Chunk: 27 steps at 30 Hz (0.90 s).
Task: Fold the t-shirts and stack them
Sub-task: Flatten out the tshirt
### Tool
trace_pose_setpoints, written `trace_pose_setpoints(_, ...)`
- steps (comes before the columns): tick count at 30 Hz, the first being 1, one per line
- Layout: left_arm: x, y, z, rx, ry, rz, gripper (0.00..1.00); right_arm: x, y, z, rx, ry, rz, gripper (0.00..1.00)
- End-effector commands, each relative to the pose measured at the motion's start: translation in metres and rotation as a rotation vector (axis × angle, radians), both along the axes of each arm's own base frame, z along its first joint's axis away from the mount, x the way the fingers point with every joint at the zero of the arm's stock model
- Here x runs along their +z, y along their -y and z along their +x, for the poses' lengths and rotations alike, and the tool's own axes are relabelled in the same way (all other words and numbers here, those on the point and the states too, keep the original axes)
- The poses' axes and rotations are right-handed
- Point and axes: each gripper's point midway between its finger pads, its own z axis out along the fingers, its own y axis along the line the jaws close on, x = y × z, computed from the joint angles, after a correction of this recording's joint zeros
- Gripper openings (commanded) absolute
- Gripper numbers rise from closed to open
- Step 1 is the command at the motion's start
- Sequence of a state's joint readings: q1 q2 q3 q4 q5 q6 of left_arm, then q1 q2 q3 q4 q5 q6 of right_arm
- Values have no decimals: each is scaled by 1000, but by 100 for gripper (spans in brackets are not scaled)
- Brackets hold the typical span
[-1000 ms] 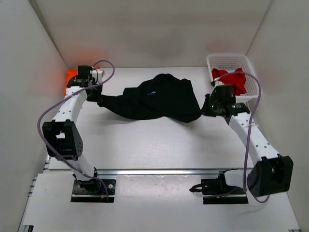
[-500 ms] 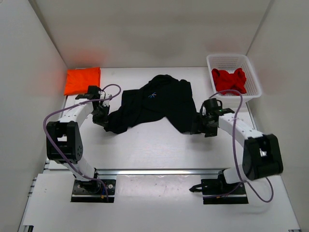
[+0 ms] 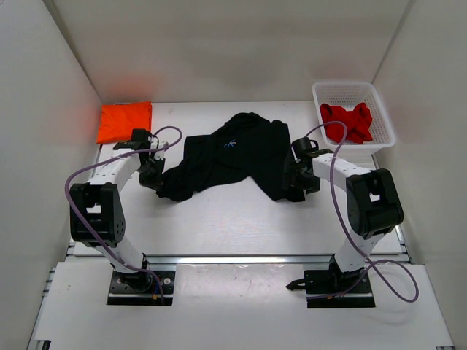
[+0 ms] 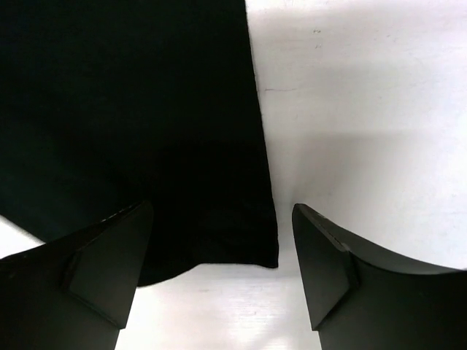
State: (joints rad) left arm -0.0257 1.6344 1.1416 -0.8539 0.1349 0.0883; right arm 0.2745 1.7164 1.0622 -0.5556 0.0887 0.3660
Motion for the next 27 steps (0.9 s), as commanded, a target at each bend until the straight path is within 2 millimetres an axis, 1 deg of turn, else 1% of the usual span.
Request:
trace_pose_setpoints(1,14,-3,14,12,53,1,0,-13,0,-2,19,-36,-19,74)
trace_pose_setpoints(2,14,-3,14,11,51,1,0,-25,-2,-9,34,-83,-24,74)
trace_pose_setpoints(3,14,-6,16,12,57,13,1,-26,-3,-18,45,-128,-22,70)
trace_pose_setpoints(4,16,-7,18,20,63,16,0,-34,-4,-26,53,-173,-21,62)
trace_pose_setpoints(5,15,-7,17,15,61,16,0,-38,-7,-31,68,-200,-6,56)
trace_pose_setpoints(6,14,-9,16,20,56,18,0,-41,-16,-38,73,-225,34,45)
trace_pose_setpoints(7,15,-9,17,23,59,14,0,-45,-18,-43,85,-236,49,35)
trace_pose_setpoints(8,13,-9,16,10,53,25,0,-47,-22,-43,86,-235,75,28)
trace_pose_setpoints(9,12,-10,15,11,47,26,0,-48,-23,-48,90,-242,89,7)
trace_pose_setpoints(10,13,-10,15,13,51,23,0,-46,-24,-45,80,-231,114,0)
trace_pose_setpoints(11,10,-11,15,7,46,29,0,-42,-27,-41,84,-216,152,0)
trace_pose_setpoints(12,9,-13,15,-1,41,37,0,-32,-27,-32,78,-176,199,0)
trace_pose_setpoints(13,9,-14,17,-5,39,37,0,-22,-37,-23,100,-145,266,0)
trace_pose_setpoints(14,12,-14,27,-13,52,41,0,-4,-34,1,96,-69,302,0)
trace_pose_setpoints(15,19,-15,46,-28,72,40,0,8,-29,18,83,-27,330,0)
trace_pose_setpoints(16,24,-15,54,-41,64,48,0,40,-29,52,100,70,337,0)
trace_pose_setpoints(17,43,-17,92,-35,121,67,0,77,-20,91,88,168,329,0)
trace_pose_setpoints(18,79,-22,137,9,216,82,0,87,-6,107,60,174,326,0)
trace_pose_setpoints(19,103,-49,165,134,304,138,0,145,-5,147,64,321,340,0)
trace_pose_setpoints(20,161,-64,196,184,484,231,0,195,9,179,51,439,345,0)
trace_pose_setpoints(21,223,-71,219,228,687,263,0,251,22,199,45,565,348,0)
trace_pose_setpoints(22,286,-72,229,222,870,264,2,305,26,209,57,691,346,0)
trace_pose_setpoints(23,308,-54,233,166,937,261,3,327,34,210,48,747,312,0)
trace_pose_setpoints(24,346,-45,232,158,1041,256,3,364,36,203,56,834,303,0)
trace_pose_setpoints(25,364,-40,228,153,1087,281,4,371,38,199,46,851,293,0)
trace_pose_setpoints(26,367,-37,224,157,1093,291,3,379,54,187,15,861,272,0)
trace_pose_setpoints(27,359,-34,216,154,1069,273,3,382,61,172,-2,857,265,0)
